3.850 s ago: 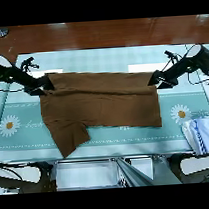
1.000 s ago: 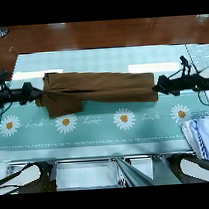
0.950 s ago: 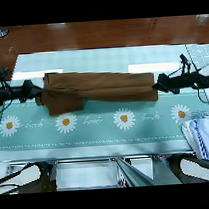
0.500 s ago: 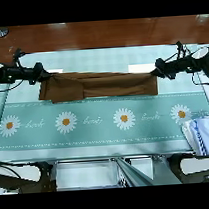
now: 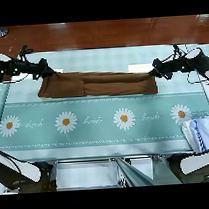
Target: Fold the shirts.
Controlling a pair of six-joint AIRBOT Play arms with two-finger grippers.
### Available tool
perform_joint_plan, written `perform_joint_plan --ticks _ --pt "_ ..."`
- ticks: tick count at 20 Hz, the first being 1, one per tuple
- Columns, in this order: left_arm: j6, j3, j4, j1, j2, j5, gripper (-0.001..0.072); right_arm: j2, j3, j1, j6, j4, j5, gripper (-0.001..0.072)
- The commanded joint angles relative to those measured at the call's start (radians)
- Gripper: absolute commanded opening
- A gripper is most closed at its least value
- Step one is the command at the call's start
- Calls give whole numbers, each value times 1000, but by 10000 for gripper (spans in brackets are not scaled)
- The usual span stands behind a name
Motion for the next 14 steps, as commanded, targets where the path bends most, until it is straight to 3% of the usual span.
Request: perform_joint_plan --ticks 1,2,3,6,9,11,14 --pt "-4 19 58 -27 -26 4 151 -17 3 1 4 42 -10 166" --pt "-4 23 58 -26 -25 -13 653 -16 10 -6 0 53 15 504" --pt "-9 46 72 -15 -25 -61 701 -16 34 -22 -31 52 71 626" --pt "-136 163 247 75 -17 -270 701 22 109 -122 -107 31 275 624" --pt "-145 131 340 185 65 -367 701 109 66 -231 -109 -90 325 624" --pt "-143 -13 334 229 183 -247 701 139 -50 -270 -109 -95 288 624" --pt "-69 -377 226 225 448 82 701 127 -207 -261 -138 23 189 623"
